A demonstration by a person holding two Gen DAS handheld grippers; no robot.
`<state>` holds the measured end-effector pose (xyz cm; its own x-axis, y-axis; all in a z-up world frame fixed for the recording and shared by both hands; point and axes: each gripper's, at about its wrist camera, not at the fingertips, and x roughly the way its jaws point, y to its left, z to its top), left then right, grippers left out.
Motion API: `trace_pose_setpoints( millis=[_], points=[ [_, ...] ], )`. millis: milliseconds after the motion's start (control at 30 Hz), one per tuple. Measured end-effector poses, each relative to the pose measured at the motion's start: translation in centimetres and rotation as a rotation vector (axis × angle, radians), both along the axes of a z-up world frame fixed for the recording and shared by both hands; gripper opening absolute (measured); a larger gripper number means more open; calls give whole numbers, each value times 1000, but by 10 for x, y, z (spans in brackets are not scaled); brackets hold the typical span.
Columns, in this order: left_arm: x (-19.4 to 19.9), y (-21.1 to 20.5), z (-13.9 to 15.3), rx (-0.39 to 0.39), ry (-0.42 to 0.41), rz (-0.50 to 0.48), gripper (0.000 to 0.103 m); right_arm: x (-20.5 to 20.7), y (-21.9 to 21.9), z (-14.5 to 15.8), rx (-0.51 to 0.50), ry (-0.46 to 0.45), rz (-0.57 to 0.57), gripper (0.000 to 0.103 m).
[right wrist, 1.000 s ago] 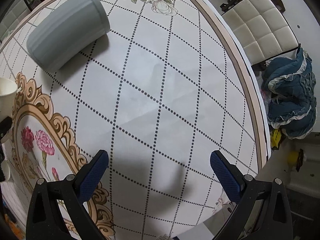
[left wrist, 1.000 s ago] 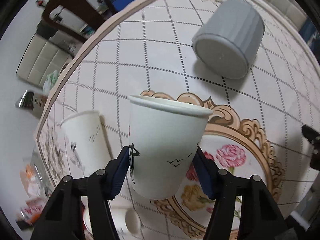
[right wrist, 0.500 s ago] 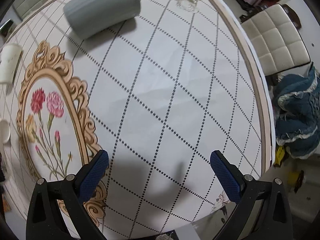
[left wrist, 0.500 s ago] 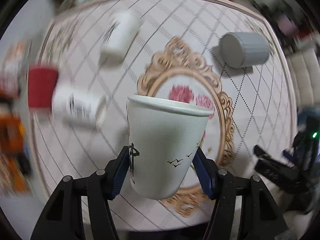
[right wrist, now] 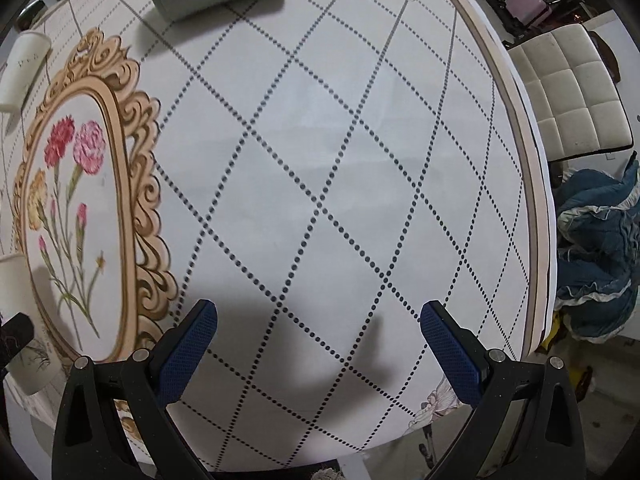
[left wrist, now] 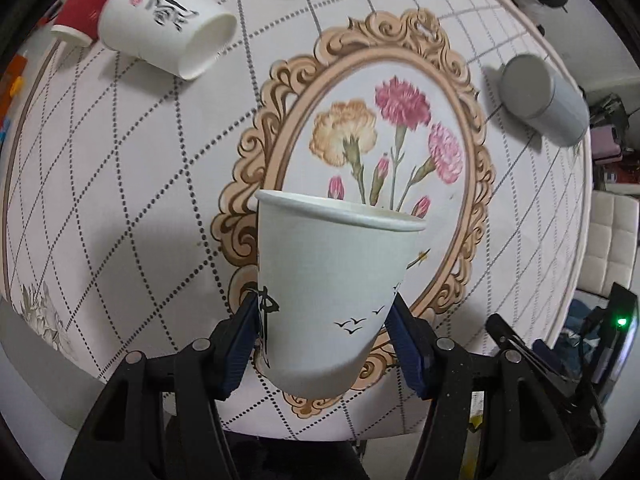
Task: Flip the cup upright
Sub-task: 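Lift the bird-print cup with the left gripper and rotate it rim-up, then set the cup upright on the flower oval and open the left gripper, then close the right gripper around the upright bird-print cup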
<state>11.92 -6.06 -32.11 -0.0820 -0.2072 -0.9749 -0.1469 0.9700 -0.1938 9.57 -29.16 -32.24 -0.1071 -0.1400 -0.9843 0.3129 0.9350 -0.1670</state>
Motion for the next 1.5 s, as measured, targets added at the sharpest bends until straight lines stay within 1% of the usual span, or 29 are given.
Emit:
trace_pose_setpoints(
  millis=[100, 233, 300, 333, 367, 400, 500, 533, 567, 600, 700, 800, 867, 967, 1100, 1133, 1267, 1367, 1433, 1467, 1500],
  points=[
    [-2, -8, -7, 39, -13, -56, 61, -2, 1, -1, 0, 5, 6, 103],
    [-3, -14, -14, 72, -13, -101, 61, -7, -6, -2, -7, 0, 2, 103],
    [-4, -16, -17, 84, -13, -118, 63, -9, -8, -1, -7, -2, -4, 103],
    [-4, -18, -18, 87, -15, -123, 73, -10, -12, -2, -8, -1, -4, 103],
    [-5, -18, -20, 93, -17, -129, 84, -12, -17, -3, -9, -1, -4, 103],
    [-5, -20, -20, 96, -18, -134, 89, -14, -26, -5, -9, -1, -6, 103],
    [-8, -25, -22, 98, -20, -151, 91, -22, -38, -2, -9, -6, -9, 103],
    [-9, -25, -23, 97, -22, -154, 97, -24, -38, -1, -11, -7, -9, 103],
    [-10, -25, -23, 96, -25, -157, 100, -26, -39, 0, -12, -9, -10, 103],
    [-10, -34, -22, 100, -29, -161, 100, -28, -38, 1, -12, -11, -11, 103],
    [-16, -37, -18, 100, -38, -165, 100, -35, -41, 5, -18, -12, -15, 103],
    [-22, -35, -11, 102, -55, -164, 100, -35, -38, 9, -23, -14, -16, 103],
    [-24, -30, -1, 112, -79, -162, 100, -33, -37, 11, -24, -15, -17, 103],
    [-24, -24, 26, 174, -151, -157, 100, -36, -37, 16, -19, -23, -17, 103],
    [-31, 1, 66, 283, -276, -162, 100, -38, -31, 31, -7, -52, -17, 103],
    [-33, 8, 73, 307, -302, -162, 100, -30, -24, 34, -6, -59, -17, 103],
    [-32, 46, 94, 399, -364, -154, 100, -25, -6, 56, 31, -108, -19, 103],
    [-29, 76, 89, 454, -375, -142, 100, -18, 17, 73, 70, -143, 3, 103],
    [-28, 85, 76, 462, -353, -128, 100, -12, 38, 82, 86, -161, 31, 103],
    [-29, 92, 73, 461, -340, -121, 100, -7, 50, 85, 126, -158, 65, 102],
    [-31, 98, 66, 463, -326, -111, 100, -3, 58, 88, 133, -158, 82, 102]
  ],
)
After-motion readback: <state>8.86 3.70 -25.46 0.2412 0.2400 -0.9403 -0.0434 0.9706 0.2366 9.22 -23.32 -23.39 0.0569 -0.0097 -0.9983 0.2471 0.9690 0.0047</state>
